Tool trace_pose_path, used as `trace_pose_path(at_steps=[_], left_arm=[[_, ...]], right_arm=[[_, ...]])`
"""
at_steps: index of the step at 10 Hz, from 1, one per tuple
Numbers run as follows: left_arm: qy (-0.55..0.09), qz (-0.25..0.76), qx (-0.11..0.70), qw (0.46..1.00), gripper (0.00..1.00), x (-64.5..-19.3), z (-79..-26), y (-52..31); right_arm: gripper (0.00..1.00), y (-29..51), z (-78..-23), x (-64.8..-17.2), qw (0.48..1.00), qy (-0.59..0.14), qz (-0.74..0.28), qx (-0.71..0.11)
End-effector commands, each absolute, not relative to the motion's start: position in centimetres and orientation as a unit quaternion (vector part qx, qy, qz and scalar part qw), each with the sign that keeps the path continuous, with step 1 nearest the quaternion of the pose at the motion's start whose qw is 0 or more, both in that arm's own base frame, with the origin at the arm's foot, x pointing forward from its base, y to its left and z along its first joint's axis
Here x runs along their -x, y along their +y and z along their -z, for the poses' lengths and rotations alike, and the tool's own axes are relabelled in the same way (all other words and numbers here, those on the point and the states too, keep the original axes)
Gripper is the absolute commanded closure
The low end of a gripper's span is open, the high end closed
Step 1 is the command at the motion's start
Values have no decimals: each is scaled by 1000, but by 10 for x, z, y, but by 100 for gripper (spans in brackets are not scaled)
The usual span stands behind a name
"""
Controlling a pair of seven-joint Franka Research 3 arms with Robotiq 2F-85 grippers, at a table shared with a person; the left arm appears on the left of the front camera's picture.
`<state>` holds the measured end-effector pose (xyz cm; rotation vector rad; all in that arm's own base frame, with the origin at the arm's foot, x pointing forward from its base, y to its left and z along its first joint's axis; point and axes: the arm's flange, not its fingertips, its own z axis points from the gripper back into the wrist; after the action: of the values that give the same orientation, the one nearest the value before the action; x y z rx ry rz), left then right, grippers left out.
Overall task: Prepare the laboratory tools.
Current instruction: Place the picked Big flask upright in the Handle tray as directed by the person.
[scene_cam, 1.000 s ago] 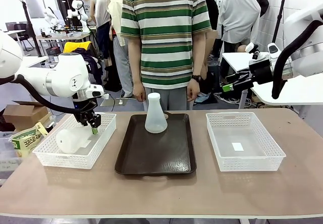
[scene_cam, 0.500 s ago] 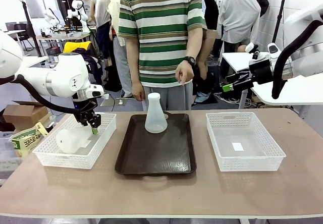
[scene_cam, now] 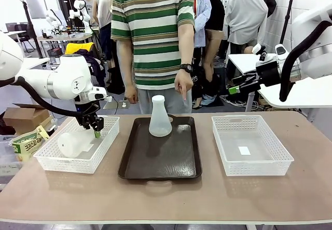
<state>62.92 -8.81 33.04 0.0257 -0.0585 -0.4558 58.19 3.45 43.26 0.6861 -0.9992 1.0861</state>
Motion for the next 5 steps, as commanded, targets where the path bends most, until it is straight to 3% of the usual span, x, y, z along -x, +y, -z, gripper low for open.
trace_pose_path(at_steps=[1,5], left_arm=[[-36,222,-23,974,100,-633,-332,-87],[-36,222,-23,974,100,-633,-332,-87]], right_arm=[[0,35,-434,-583,693,-440,-483,-305],[0,35,-434,-583,693,-440,-483,-305]])
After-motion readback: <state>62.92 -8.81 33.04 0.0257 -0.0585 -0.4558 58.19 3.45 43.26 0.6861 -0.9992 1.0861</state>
